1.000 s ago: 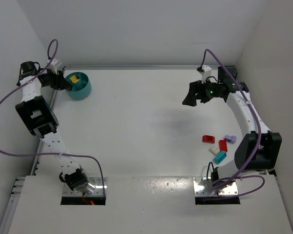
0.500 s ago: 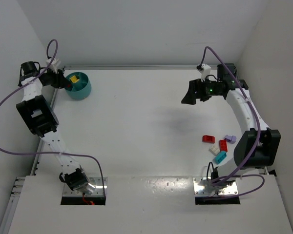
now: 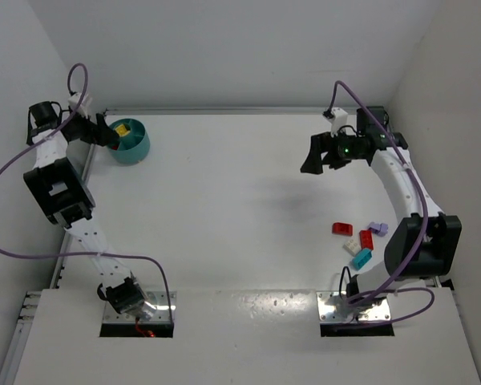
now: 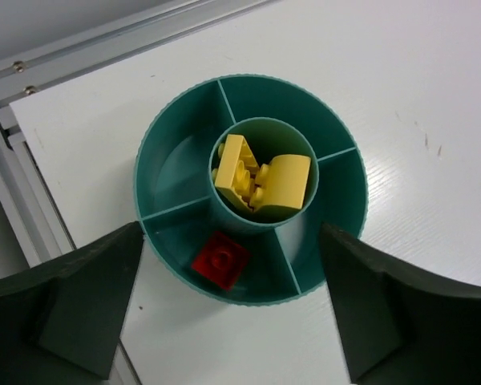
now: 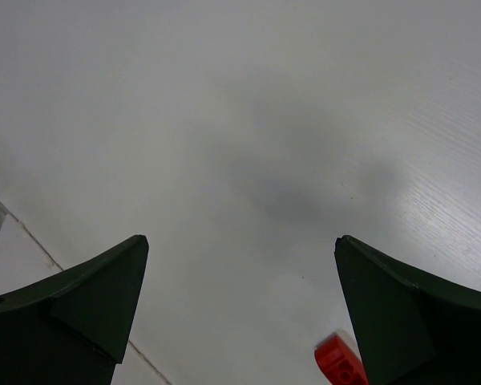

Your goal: Sort the legos into containers by color

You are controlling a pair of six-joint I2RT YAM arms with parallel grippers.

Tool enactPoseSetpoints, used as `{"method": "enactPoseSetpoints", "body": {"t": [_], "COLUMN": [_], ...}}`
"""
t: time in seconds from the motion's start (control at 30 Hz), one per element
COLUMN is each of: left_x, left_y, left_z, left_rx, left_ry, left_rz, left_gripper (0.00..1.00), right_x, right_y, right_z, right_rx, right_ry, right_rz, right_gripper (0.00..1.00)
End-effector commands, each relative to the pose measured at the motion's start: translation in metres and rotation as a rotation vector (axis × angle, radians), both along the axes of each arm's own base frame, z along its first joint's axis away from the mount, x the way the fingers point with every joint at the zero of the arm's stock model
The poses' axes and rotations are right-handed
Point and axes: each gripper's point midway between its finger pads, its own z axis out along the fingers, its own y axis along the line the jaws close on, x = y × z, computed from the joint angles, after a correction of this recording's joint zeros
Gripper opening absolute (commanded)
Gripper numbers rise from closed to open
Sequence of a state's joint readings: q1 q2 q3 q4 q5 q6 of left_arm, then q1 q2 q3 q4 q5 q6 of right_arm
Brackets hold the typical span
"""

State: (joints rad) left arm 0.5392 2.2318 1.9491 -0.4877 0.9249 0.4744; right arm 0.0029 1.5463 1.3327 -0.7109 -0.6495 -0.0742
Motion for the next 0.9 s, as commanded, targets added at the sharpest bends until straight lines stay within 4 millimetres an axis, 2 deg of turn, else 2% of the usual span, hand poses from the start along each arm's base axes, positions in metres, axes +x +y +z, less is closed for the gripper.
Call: {"method": "enactPoseSetpoints", "body": {"t": [0.0,0.03,0.07,0.1,0.13,0.17,0.23,0.27,0.3,0.33,0.4,0.43,0.47,0.57,0.6,0.67,0.7,0.8,0.87], "left_x": [-0.009,-0.016,-0.021,-0.032,-0.039,-0.044,-0.055,-0.069,-0.075,-0.084,-0.100,-0.118,-0.130,-0.161,-0.174,-0.191,-0.201,-0.213,-0.216], "left_y": [0.006,0.002,-0.001,-0.008,-0.010,-0.020,-0.040,-0.055,-0.067,-0.098,-0.121,-0.140,-0.166,-0.204,-0.218,-0.234,-0.246,-0.259,-0.260], "left_z": [0.081,0.103,0.115,0.145,0.158,0.162,0.165,0.182,0.184,0.169,0.154,0.147,0.133,0.131,0.123,0.128,0.123,0.128,0.127], "left_rx": [0.032,0.029,0.017,0.035,0.043,0.049,0.105,0.152,0.185,0.187,0.225,0.210,0.150,0.057,-0.010,-0.041,-0.080,-0.088,-0.090], "left_ry": [-0.160,-0.175,-0.178,-0.222,-0.234,-0.231,-0.191,-0.213,-0.200,-0.118,-0.031,0.023,0.066,0.078,0.094,0.058,0.070,0.042,0.026], "left_rz": [0.041,0.063,0.082,0.084,0.104,0.114,0.146,0.127,0.113,0.073,0.034,-0.033,-0.117,-0.239,-0.295,-0.369,-0.409,-0.452,-0.460], "left_gripper": [1.00,1.00,1.00,1.00,1.00,1.00,1.00,1.00,1.00,1.00,1.00,1.00,1.00,1.00,1.00,1.00,1.00,1.00,1.00], "right_x": [-0.003,-0.004,-0.013,-0.017,-0.023,-0.029,-0.049,-0.060,-0.066,-0.073,-0.082,-0.088,-0.099,-0.111,-0.111,-0.117,-0.112,-0.119,-0.117], "right_y": [-0.012,-0.020,-0.029,-0.033,-0.038,-0.047,-0.057,-0.060,-0.066,-0.070,-0.087,-0.092,-0.103,-0.117,-0.118,-0.122,-0.125,-0.129,-0.123], "right_z": [0.011,0.009,0.004,0.001,-0.004,-0.017,-0.026,-0.035,-0.043,-0.047,-0.063,-0.068,-0.082,-0.103,-0.104,-0.114,-0.113,-0.130,-0.135], "right_rx": [-0.080,-0.111,-0.164,-0.192,-0.235,-0.291,-0.366,-0.395,-0.426,-0.456,-0.549,-0.580,-0.637,-0.714,-0.737,-0.757,-0.788,-0.786,-0.750], "right_ry": [-0.078,-0.095,-0.087,-0.084,-0.090,-0.062,-0.053,-0.030,-0.007,0.008,0.031,0.034,0.050,0.061,0.026,0.012,-0.021,0.027,0.029], "right_rz": [-0.046,-0.051,-0.072,-0.072,-0.044,-0.044,0.050,0.085,0.094,0.109,0.154,0.176,0.229,0.305,0.358,0.412,0.455,0.550,0.574], "right_gripper": [1.00,1.00,1.00,1.00,1.00,1.00,1.00,1.00,0.98,0.96,0.94,0.92,0.92,0.91,0.91,0.91,0.91,0.90,0.89]}}
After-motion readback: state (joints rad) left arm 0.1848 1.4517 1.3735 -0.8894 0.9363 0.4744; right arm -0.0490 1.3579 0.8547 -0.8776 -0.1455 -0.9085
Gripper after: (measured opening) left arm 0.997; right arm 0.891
